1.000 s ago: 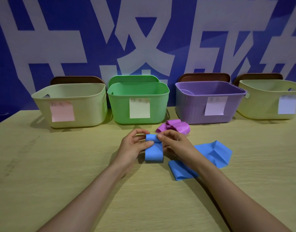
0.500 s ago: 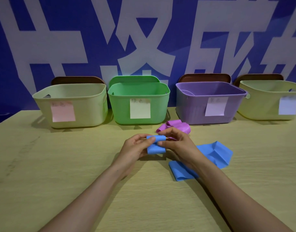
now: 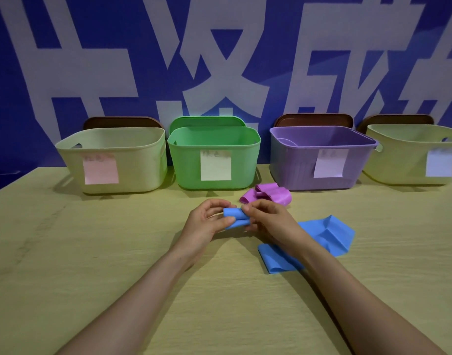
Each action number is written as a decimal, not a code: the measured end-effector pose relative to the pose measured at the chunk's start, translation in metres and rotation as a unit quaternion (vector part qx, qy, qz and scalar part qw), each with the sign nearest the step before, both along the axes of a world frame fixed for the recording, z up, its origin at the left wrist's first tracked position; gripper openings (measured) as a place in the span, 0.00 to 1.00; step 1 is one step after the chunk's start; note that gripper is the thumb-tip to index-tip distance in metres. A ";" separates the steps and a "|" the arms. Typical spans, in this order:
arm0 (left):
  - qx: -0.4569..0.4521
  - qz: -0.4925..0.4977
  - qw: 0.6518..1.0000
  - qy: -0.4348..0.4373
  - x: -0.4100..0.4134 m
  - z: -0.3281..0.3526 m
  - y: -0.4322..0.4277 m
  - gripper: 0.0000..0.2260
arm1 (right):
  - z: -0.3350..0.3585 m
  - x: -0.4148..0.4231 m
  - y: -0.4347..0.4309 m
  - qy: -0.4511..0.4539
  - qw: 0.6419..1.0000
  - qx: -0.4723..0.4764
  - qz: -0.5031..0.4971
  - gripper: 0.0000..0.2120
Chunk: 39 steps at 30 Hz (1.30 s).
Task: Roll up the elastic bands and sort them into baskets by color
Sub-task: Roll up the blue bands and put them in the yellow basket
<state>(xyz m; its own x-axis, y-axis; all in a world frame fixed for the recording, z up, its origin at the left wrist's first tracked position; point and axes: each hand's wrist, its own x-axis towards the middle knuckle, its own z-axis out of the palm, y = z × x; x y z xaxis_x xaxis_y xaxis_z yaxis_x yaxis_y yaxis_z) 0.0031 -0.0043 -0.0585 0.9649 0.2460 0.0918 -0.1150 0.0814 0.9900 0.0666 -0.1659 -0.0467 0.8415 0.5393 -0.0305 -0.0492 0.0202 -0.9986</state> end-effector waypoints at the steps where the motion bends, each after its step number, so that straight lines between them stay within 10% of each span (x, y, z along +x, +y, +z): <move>1: 0.007 0.003 1.000 -0.001 -0.002 0.001 -0.001 0.12 | 0.000 -0.001 0.001 -0.017 1.000 0.003 -0.004 0.09; 16: 0.110 -0.123 0.986 -0.009 0.046 0.117 -0.042 0.04 | 0.110 0.031 -0.051 -0.166 0.979 0.084 -0.078 0.14; 39: -0.031 -0.119 0.980 0.159 0.249 0.295 -0.233 0.14 | 0.280 0.232 -0.218 0.096 0.990 0.019 -0.100 0.06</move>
